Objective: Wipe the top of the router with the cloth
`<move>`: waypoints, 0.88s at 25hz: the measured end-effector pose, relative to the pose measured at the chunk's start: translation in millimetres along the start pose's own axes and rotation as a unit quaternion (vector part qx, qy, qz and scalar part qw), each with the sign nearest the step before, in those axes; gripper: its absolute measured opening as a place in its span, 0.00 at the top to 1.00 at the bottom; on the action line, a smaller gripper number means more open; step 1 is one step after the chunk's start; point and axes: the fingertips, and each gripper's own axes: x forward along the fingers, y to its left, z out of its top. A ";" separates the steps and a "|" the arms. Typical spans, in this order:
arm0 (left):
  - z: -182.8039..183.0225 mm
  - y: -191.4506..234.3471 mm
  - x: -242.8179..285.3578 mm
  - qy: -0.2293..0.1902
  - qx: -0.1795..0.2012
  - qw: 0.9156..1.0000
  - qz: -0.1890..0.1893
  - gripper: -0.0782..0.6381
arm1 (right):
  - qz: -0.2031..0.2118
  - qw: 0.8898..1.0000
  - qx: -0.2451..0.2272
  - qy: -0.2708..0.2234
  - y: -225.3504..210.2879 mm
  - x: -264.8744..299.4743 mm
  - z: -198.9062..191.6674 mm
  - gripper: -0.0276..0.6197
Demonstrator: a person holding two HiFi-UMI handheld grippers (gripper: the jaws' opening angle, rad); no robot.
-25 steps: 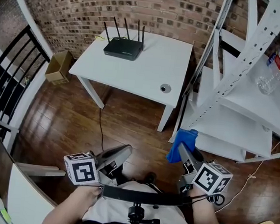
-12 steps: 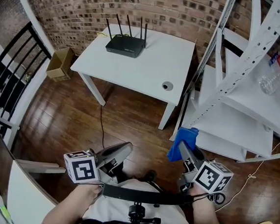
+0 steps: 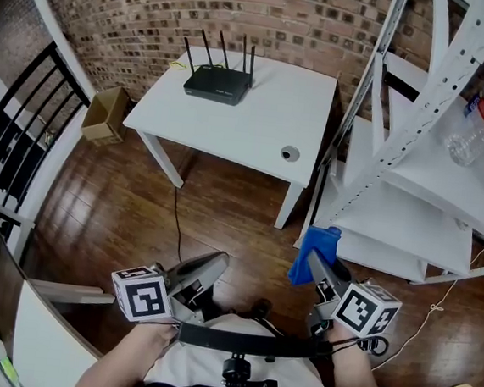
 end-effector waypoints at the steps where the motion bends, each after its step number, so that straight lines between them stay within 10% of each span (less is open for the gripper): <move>1: -0.2 -0.3 -0.2 0.000 0.000 1.000 0.000 0.89 | -0.001 1.000 0.000 0.001 -0.3 -0.3 -0.3 0.76; 22: 58.9 70.3 -40.8 -0.025 -0.015 1.000 0.007 0.89 | -0.028 0.999 -0.002 0.027 27.2 66.8 -21.9 0.76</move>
